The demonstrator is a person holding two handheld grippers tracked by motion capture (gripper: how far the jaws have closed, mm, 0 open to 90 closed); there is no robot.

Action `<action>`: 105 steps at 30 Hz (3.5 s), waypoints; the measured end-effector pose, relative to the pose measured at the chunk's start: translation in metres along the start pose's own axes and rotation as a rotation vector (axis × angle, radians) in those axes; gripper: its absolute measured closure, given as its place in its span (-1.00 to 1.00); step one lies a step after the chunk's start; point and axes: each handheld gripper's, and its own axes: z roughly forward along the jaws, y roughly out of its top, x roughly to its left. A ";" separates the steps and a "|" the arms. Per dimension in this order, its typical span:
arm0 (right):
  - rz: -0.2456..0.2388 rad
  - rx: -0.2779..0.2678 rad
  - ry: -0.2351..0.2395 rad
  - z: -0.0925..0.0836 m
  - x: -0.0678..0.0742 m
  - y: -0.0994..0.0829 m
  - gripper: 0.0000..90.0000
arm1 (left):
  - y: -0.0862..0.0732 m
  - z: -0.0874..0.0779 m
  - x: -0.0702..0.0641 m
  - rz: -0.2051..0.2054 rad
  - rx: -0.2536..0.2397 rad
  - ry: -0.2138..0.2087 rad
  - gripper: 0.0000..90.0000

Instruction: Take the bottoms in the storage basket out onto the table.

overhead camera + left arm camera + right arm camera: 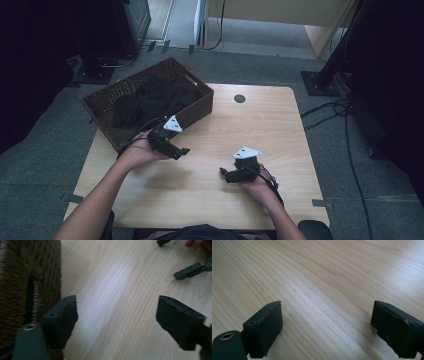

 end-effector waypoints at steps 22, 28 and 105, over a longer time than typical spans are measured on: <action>-0.002 0.002 0.001 0.000 0.000 0.000 -0.78 | 0.010 -0.047 0.036 -0.038 -0.050 0.035 -0.50; -0.001 0.003 0.002 0.000 0.000 0.000 -0.78 | 0.011 -0.059 0.050 -0.063 -0.070 0.045 -0.50; -0.013 0.003 0.010 0.001 0.003 0.001 -0.78 | -0.034 0.063 0.168 -0.339 0.107 0.324 -0.48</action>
